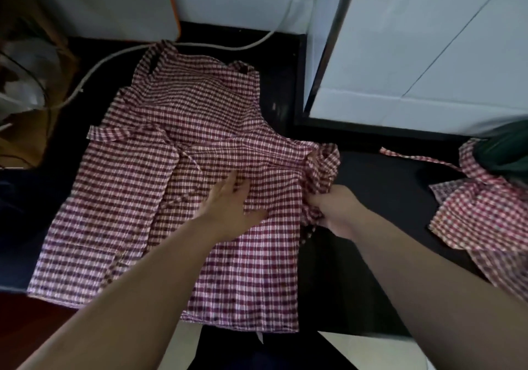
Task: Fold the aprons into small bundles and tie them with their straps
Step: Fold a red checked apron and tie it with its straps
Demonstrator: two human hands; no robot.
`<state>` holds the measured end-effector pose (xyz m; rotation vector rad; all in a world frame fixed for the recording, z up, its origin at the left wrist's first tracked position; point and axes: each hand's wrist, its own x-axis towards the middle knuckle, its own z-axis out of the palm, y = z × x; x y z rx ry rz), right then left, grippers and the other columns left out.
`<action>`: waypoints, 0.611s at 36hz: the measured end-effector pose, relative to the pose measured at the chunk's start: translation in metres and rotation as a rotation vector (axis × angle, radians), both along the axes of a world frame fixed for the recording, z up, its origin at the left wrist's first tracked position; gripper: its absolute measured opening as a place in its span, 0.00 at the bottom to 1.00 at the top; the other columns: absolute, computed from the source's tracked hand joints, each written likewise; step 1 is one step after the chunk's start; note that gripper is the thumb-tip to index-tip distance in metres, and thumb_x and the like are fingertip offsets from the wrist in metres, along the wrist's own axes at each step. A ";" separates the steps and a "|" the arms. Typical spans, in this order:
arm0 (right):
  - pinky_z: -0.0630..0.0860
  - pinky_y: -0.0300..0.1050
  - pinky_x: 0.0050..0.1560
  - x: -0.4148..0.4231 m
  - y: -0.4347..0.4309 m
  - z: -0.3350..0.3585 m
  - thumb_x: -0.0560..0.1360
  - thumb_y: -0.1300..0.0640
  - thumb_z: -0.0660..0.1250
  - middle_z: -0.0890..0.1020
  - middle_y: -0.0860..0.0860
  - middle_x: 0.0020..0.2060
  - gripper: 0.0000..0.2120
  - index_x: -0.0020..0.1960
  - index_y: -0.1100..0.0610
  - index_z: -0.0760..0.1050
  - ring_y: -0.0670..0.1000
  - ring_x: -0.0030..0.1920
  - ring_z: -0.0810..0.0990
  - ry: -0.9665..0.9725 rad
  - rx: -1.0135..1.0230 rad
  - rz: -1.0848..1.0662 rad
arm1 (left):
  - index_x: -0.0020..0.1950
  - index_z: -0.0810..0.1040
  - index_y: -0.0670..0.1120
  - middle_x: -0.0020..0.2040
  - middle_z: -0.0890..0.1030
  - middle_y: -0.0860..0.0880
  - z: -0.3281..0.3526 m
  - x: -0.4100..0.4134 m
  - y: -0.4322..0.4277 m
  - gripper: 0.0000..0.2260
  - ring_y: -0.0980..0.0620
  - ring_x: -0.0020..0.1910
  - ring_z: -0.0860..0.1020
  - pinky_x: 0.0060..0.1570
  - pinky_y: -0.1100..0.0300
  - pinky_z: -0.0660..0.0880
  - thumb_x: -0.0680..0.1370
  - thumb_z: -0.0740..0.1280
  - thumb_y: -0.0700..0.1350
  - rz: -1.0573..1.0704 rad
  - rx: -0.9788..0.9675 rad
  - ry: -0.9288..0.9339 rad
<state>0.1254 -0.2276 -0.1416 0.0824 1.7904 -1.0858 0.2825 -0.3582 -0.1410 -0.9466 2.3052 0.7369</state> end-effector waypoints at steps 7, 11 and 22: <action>0.58 0.38 0.26 -0.053 0.007 0.018 0.78 0.59 0.62 0.70 0.52 0.30 0.18 0.31 0.58 0.64 0.49 0.30 0.68 0.699 0.119 0.167 | 0.78 0.38 0.54 0.76 0.30 0.47 -0.008 -0.001 -0.015 0.36 0.44 0.77 0.35 0.76 0.46 0.43 0.80 0.58 0.61 -0.018 -0.020 -0.062; 0.66 0.35 0.36 -0.062 -0.001 0.035 0.79 0.51 0.64 0.75 0.49 0.40 0.11 0.49 0.60 0.71 0.48 0.39 0.74 0.817 -0.022 -0.010 | 0.79 0.38 0.53 0.77 0.32 0.46 -0.009 -0.003 -0.014 0.34 0.42 0.78 0.40 0.76 0.45 0.47 0.82 0.57 0.56 0.043 -0.169 -0.119; 0.70 0.53 0.55 0.010 0.055 -0.012 0.70 0.52 0.73 0.69 0.59 0.59 0.29 0.63 0.62 0.64 0.59 0.58 0.70 1.117 0.335 0.185 | 0.77 0.58 0.47 0.76 0.56 0.45 -0.001 -0.004 0.064 0.24 0.44 0.73 0.60 0.65 0.49 0.69 0.81 0.59 0.44 0.227 -0.213 0.091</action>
